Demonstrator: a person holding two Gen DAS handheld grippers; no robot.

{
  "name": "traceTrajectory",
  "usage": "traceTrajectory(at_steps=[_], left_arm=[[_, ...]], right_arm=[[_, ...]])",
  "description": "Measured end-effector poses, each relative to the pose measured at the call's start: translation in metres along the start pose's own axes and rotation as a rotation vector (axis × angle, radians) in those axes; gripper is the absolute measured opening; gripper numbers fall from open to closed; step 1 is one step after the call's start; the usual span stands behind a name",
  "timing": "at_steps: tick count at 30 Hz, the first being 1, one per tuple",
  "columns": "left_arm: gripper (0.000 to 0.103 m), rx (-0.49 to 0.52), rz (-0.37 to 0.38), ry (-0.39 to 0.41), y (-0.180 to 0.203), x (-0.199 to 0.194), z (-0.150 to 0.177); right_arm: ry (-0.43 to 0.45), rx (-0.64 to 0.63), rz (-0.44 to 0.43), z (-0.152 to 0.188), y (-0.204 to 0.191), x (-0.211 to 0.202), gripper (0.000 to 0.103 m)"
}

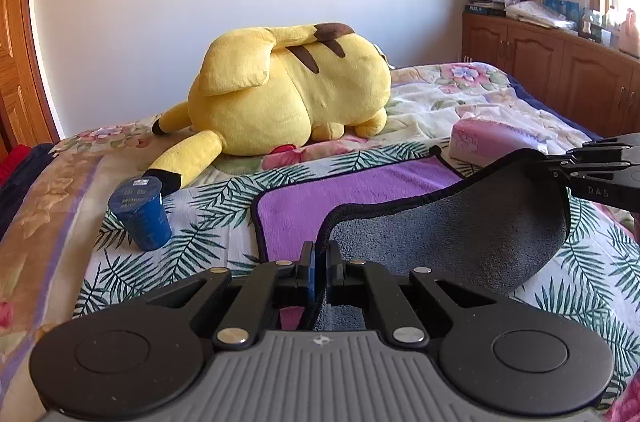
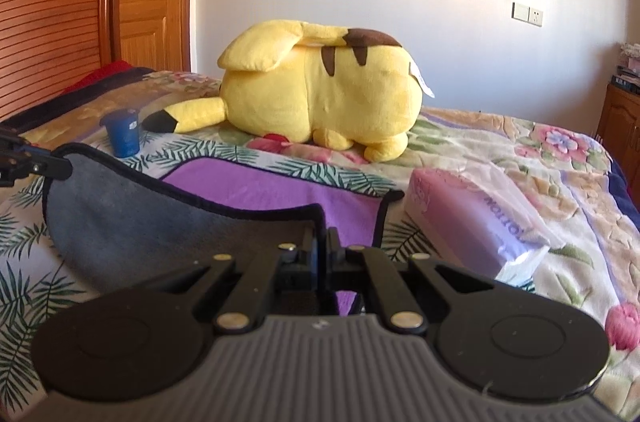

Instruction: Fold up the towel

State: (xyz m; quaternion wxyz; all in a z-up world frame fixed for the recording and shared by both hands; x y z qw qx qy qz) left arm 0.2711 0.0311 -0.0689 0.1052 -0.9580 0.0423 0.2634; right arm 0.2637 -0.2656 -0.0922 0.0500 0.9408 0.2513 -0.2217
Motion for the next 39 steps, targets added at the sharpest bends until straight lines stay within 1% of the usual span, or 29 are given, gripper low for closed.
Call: traceTrajectory(at_steps=[12,22,27,30,35,39], left_arm=[[0.000,0.021,-0.013,0.019,0.001,0.013,-0.014],[0.000,0.009,-0.026,0.042,-0.002,0.022,-0.028],[0.000,0.022,-0.034,0.046,-0.002,0.028,-0.034],[0.000,0.029,-0.036,0.042,-0.001,0.034,-0.037],[0.000,0.039,-0.043,0.039,0.001,0.046,-0.040],[0.000,0.048,-0.055,0.046,0.002,0.055,-0.043]], right_arm=[[0.023,-0.032,0.010,-0.010,0.008,0.008,0.004],[0.045,-0.061,0.020,-0.021,0.010,0.010,0.004],[0.049,-0.079,0.021,-0.025,0.010,0.016,0.004],[0.050,-0.103,0.025,-0.024,0.010,0.023,0.004],[0.046,-0.089,0.034,-0.022,0.019,0.033,0.004],[0.048,-0.105,0.045,-0.020,0.024,0.039,0.004]])
Point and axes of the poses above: each gripper's, at about its wrist camera, not at the fingertips, and x roughly the way its jaws point, y to its right, z to its underside, the point moved 2 cm from there along x, roughly the way its jaws point, and after that the axes turned 11 degrees about -z, right-handed, at the moved point
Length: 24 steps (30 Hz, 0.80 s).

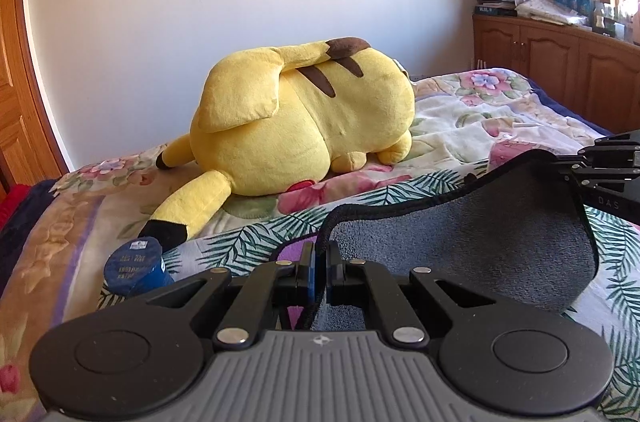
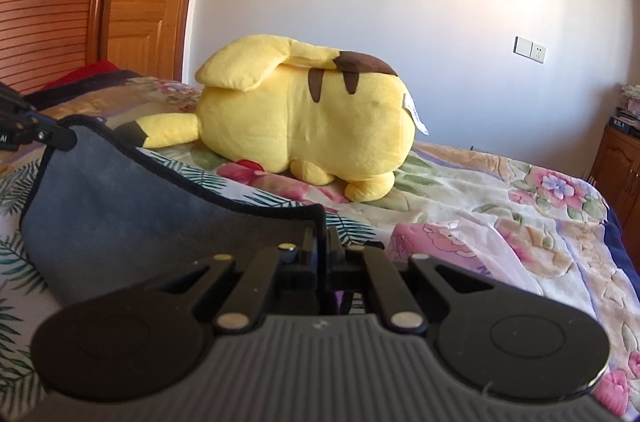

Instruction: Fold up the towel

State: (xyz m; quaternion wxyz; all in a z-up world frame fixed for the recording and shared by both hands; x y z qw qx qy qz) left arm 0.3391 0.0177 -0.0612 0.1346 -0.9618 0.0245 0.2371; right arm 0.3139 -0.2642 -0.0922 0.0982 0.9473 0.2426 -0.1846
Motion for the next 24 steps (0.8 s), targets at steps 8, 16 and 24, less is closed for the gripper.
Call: traceTrajectory(at_steps=[8,16,24], left_arm=[[0.000,-0.022,-0.032,0.016,-0.001,0.021,-0.007],[0.000,-0.016,-0.047,0.005,0.002,0.047,-0.007],[0.000,-0.021,-0.063,-0.023,0.001,0.075,-0.006]], right_arm=[[0.015,-0.029,0.008,-0.005,0.008,0.015,0.004],[0.023,-0.027,0.025,-0.003,0.018,0.032,0.004],[0.009,-0.033,0.041,0.001,0.022,0.053,0.004]])
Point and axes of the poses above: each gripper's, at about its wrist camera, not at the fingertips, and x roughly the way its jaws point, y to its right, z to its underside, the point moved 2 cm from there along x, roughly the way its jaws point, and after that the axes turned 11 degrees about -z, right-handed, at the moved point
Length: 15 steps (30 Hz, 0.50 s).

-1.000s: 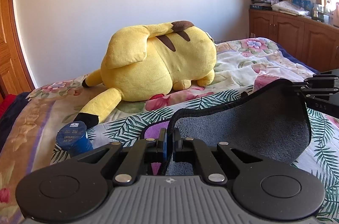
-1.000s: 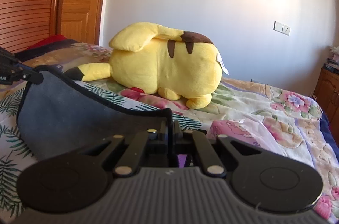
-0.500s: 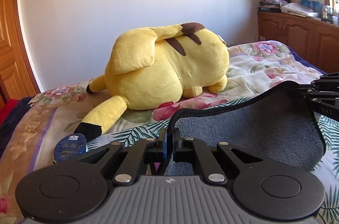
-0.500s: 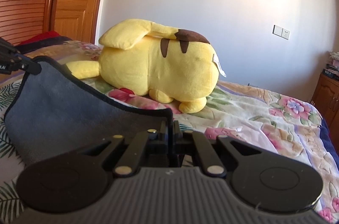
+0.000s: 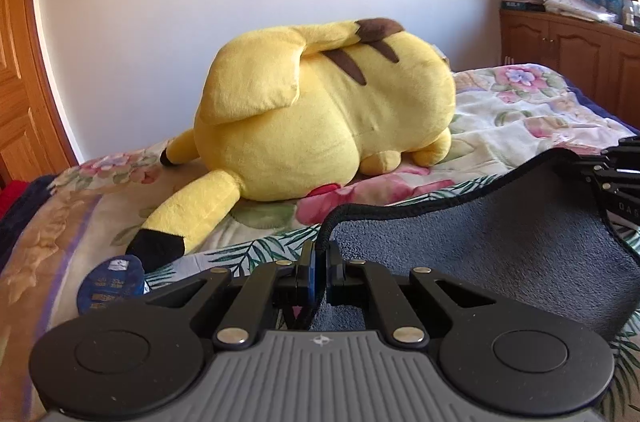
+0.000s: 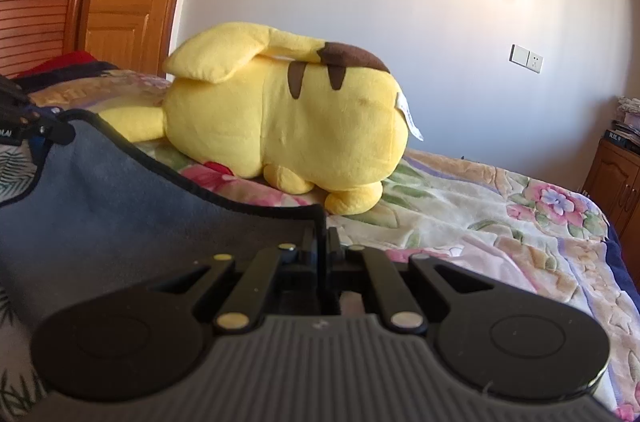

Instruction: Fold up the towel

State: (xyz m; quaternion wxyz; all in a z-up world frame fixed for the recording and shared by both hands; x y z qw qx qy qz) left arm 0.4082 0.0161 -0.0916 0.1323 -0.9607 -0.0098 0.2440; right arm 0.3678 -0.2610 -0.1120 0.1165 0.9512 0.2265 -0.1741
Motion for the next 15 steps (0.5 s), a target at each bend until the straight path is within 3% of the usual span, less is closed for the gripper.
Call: traceTrajectory(at_steps=[15], left_arm=[[0.000,0.004,-0.021,-0.077,0.006,0.040,0.016]], right_arm=[[-0.086,0.012,-0.003,0.023,0.002,0.035,0.004]])
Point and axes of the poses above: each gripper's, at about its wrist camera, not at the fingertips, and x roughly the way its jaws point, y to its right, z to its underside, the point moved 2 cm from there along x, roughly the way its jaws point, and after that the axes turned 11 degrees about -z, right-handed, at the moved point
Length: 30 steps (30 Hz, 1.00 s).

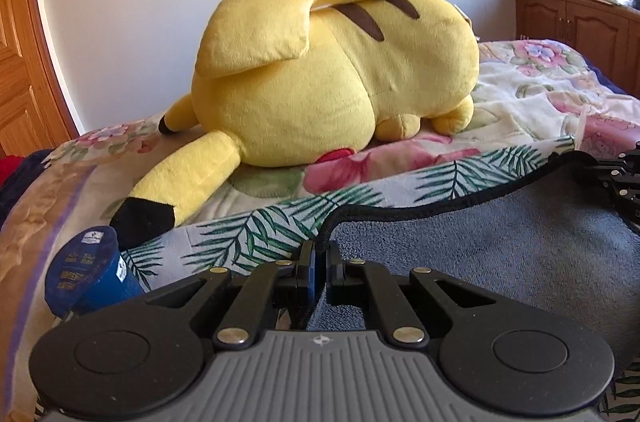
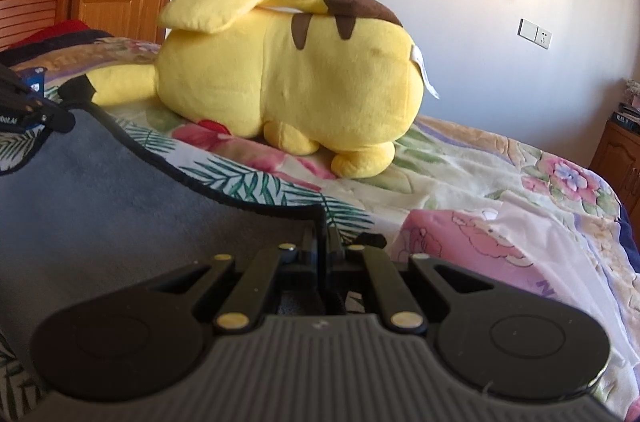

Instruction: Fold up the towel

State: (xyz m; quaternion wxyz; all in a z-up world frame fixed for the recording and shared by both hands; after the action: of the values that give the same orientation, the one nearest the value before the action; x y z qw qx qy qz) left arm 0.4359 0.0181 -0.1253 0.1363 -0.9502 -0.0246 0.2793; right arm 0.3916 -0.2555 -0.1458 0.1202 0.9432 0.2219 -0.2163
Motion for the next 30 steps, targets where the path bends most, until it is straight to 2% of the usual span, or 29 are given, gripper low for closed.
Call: traceTrajectory(at_steps=[4,6,13,30], left_arm=[[0.000,-0.003,-0.004,-0.010,0.002,-0.001,0.001],[0.008,-0.005,-0.005,-0.012,0.003,-0.005,0.002],[0.011,-0.011,0.006,-0.020,0.002,-0.032,0.000],[0.012,-0.004,0.045,0.017,-0.001,-0.165,-0.032]], right_arm=[[-0.017,0.021,-0.003,0.001,0.000,0.001,0.006],[-0.023,0.024,-0.001,0.001,0.001,-0.001,0.012],[-0.026,0.031,-0.001,-0.011,0.003,-0.025,0.012],[0.032,0.069,-0.036,-0.059,-0.025,-0.146,0.012]])
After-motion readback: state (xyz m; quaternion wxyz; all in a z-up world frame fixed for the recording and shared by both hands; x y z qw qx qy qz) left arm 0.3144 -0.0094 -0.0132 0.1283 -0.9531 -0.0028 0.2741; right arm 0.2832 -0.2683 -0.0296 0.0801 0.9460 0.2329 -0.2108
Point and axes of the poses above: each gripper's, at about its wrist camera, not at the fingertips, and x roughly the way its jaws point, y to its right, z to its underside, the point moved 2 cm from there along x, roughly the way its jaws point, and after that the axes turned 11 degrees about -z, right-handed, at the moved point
